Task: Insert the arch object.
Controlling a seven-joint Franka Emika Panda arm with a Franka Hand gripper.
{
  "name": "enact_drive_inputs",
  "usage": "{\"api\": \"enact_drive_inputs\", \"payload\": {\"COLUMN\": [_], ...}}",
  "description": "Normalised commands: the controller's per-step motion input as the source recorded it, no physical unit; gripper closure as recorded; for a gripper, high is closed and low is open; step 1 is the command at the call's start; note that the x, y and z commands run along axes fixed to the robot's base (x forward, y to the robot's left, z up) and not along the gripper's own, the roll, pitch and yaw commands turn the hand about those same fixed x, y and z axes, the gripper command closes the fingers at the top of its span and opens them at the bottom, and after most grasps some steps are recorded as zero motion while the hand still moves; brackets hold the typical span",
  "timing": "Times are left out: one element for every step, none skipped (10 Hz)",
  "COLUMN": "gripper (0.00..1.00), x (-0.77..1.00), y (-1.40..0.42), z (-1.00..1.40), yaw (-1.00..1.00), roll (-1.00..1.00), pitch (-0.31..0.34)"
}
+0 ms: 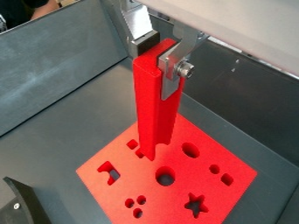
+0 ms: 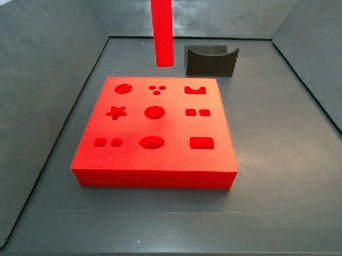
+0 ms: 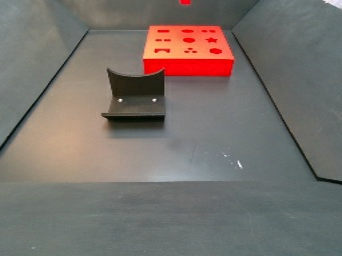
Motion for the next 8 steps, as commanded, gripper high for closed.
{"api": "enact_drive_inputs", "payload": {"gripper": [1.0, 1.0, 1.0, 1.0, 1.0, 1.0, 1.0, 1.0], "x": [0.0, 0.01, 0.44, 0.56, 0.64, 0.66, 0.64, 0.54], "y": [0.0, -0.03, 0.13, 0.32, 0.29, 0.31, 0.34, 0.28], "z": [0.0, 0.0, 0.0, 0.0, 0.0, -0.08, -0.22, -0.38], "yaw": [0.0, 0.0, -0.4, -0.54, -0.55, -0.55, -0.58, -0.68], "roll": [-0.01, 0.0, 0.0, -0.05, -0.08, -0.06, 0.0, 0.0], "pitch": [0.0, 0.0, 0.099, 0.084, 0.024, 0.006, 0.004, 0.0]}}
